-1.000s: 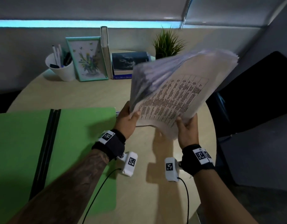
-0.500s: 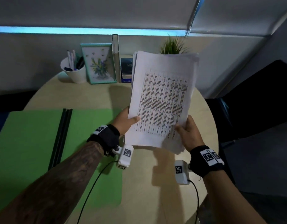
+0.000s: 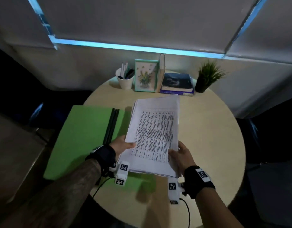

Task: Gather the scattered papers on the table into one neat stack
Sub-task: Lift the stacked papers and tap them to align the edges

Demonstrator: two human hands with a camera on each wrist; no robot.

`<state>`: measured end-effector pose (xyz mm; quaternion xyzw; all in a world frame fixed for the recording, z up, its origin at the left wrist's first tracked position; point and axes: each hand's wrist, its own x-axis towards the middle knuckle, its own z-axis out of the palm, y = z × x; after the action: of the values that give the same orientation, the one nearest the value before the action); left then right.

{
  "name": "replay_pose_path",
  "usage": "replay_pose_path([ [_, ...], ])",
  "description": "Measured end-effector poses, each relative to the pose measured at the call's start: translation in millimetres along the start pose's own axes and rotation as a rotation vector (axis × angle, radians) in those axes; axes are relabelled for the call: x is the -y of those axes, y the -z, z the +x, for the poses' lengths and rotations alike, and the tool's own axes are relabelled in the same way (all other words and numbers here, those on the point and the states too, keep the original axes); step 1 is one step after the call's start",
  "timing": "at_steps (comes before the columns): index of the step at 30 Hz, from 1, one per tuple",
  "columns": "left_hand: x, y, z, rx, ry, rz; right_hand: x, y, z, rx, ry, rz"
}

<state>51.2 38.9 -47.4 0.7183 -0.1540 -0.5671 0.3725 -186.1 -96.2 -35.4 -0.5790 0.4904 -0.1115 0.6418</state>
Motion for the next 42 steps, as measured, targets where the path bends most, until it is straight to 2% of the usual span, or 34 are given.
replay_pose_path([
  [3, 21, 26, -13, -0.115, 0.121, 0.09, -7, -41, -11, 0.005, -0.017, -0.079],
  [7, 55, 46, -17, -0.142, 0.219, 0.193, -20, -80, -26, 0.018, -0.073, -0.176],
  [10, 70, 53, -18, -0.212, 0.212, 0.391, -32, -94, -28, -0.005, -0.105, -0.21],
  [13, 74, 68, -22, -0.323, 0.126, 0.583, -35, -103, -20, -0.015, -0.152, -0.255],
  [17, 73, 127, -28, -0.568, 0.108, 0.539, -34, -110, -7, -0.05, -0.177, -0.263],
  [20, 82, 175, -29, -0.667, 0.208, 0.573, -34, -110, 5, -0.076, -0.166, -0.298],
  [24, 95, 216, -28, -0.684, 0.351, 0.581, -31, -110, 16, -0.092, -0.168, -0.342],
  [27, 111, 238, -19, -0.688, 0.441, 0.493, -32, -109, 23, -0.103, -0.152, -0.404],
  [31, 116, 240, -14, -0.58, 0.509, 0.288, -37, -107, 25, -0.128, -0.116, -0.485],
  [34, 103, 240, -22, -0.533, 0.467, 0.338, -43, -104, 26, -0.123, -0.074, -0.595],
  [36, 88, 247, -33, -0.608, 0.387, 0.51, -48, -99, 28, -0.127, -0.056, -0.701],
  [38, 58, 247, -54, -0.662, 0.221, 0.685, -40, -95, 26, -0.153, -0.025, -0.72],
  [40, 20, 233, -82, -0.688, -0.02, 0.659, -27, -91, 21, -0.162, -0.023, -0.661],
  [42, -17, 205, -106, -0.647, -0.218, 0.629, -18, -85, 19, -0.15, -0.026, -0.596],
])
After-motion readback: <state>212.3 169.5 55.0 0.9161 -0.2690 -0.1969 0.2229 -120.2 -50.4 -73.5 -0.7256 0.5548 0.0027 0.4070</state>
